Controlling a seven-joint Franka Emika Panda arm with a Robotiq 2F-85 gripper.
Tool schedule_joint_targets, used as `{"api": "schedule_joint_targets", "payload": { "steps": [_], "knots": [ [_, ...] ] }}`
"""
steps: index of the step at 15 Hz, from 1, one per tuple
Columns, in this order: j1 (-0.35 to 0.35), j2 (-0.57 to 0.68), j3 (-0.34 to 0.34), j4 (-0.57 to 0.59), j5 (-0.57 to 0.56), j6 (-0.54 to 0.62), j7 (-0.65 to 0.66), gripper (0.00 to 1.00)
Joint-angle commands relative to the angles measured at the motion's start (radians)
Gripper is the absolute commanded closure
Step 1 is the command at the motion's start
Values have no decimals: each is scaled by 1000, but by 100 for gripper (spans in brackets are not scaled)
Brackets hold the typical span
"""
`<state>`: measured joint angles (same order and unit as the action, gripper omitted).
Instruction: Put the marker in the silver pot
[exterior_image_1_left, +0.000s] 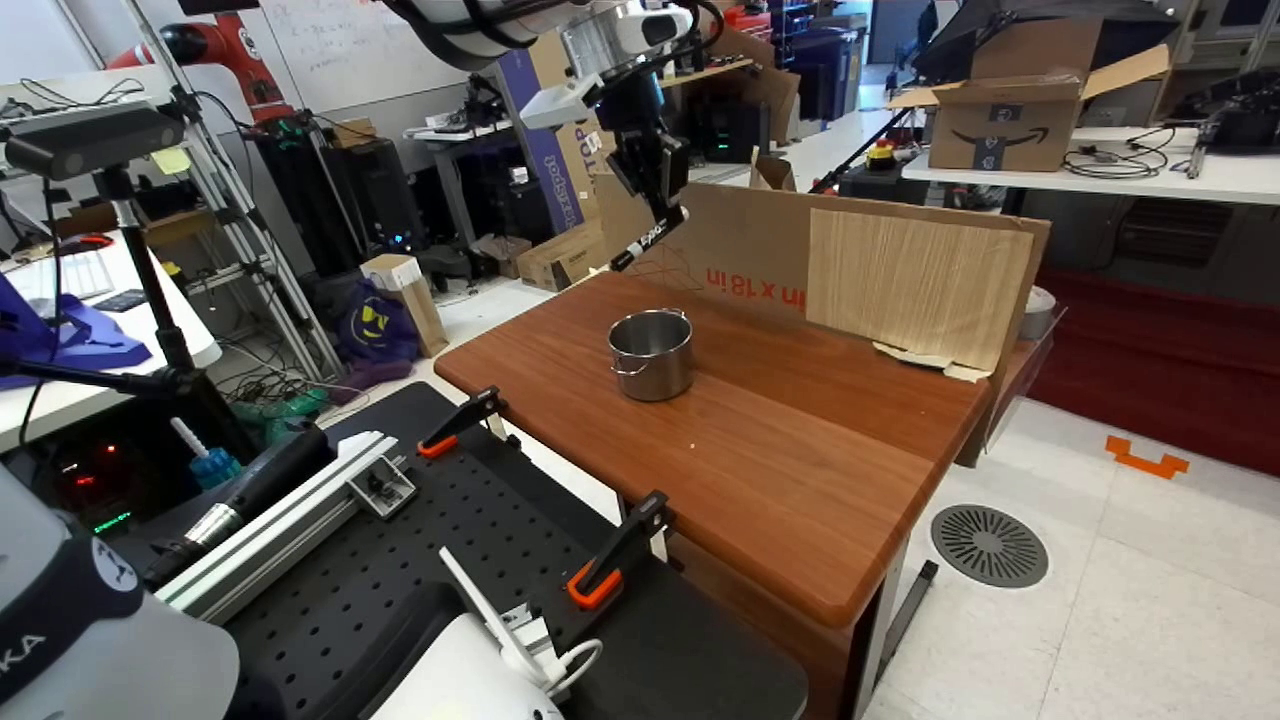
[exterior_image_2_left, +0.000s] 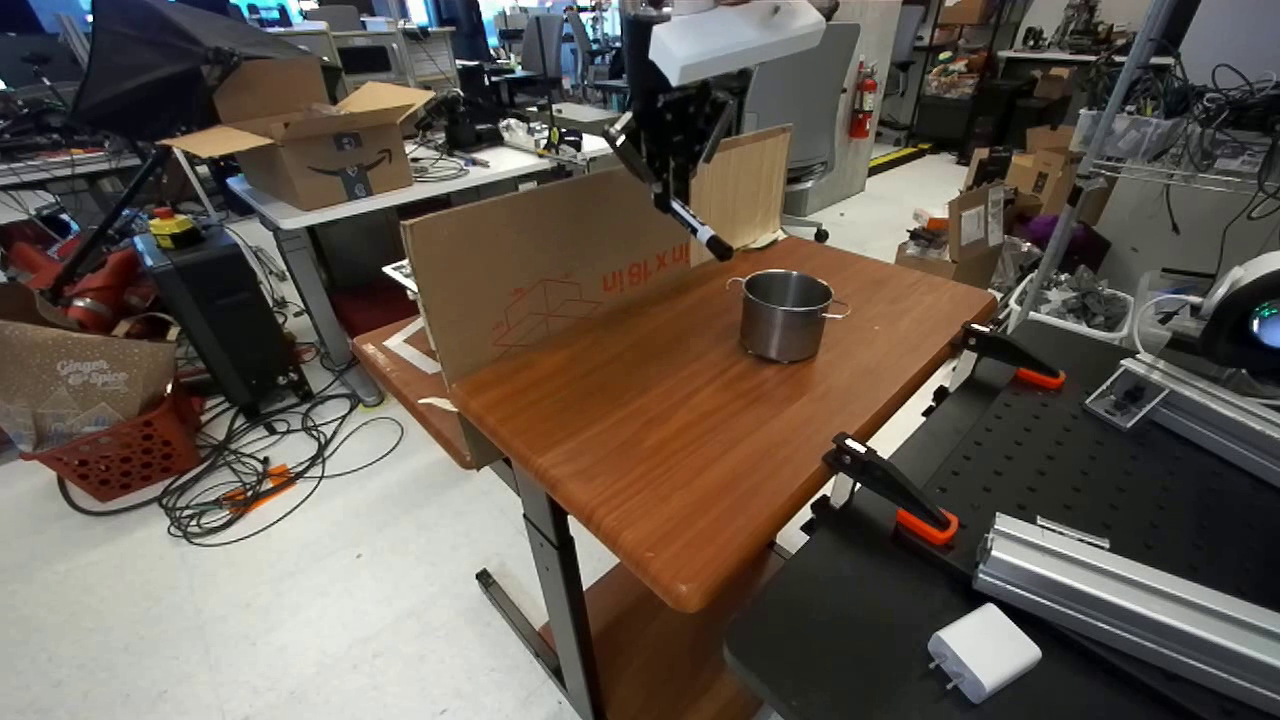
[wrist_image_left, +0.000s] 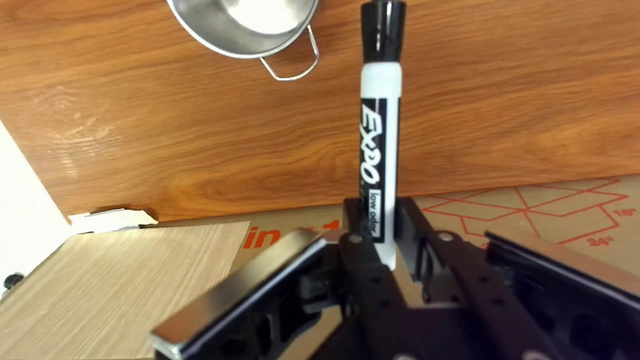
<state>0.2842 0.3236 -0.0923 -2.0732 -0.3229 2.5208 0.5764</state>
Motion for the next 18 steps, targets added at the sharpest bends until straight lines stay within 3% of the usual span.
{"api": "schedule_joint_targets", "payload": {
  "steps": [1,5,11,18],
  "knots": [
    [-1,-66,-42,-133,-99,195,148,95],
    [49,-81,-164,-210,-315,365,383,95],
    [147,-82,-346,-221,-712,429,779,95],
    [202,-86,-381,-259,-1015,398,1078,95]
  ]
}}
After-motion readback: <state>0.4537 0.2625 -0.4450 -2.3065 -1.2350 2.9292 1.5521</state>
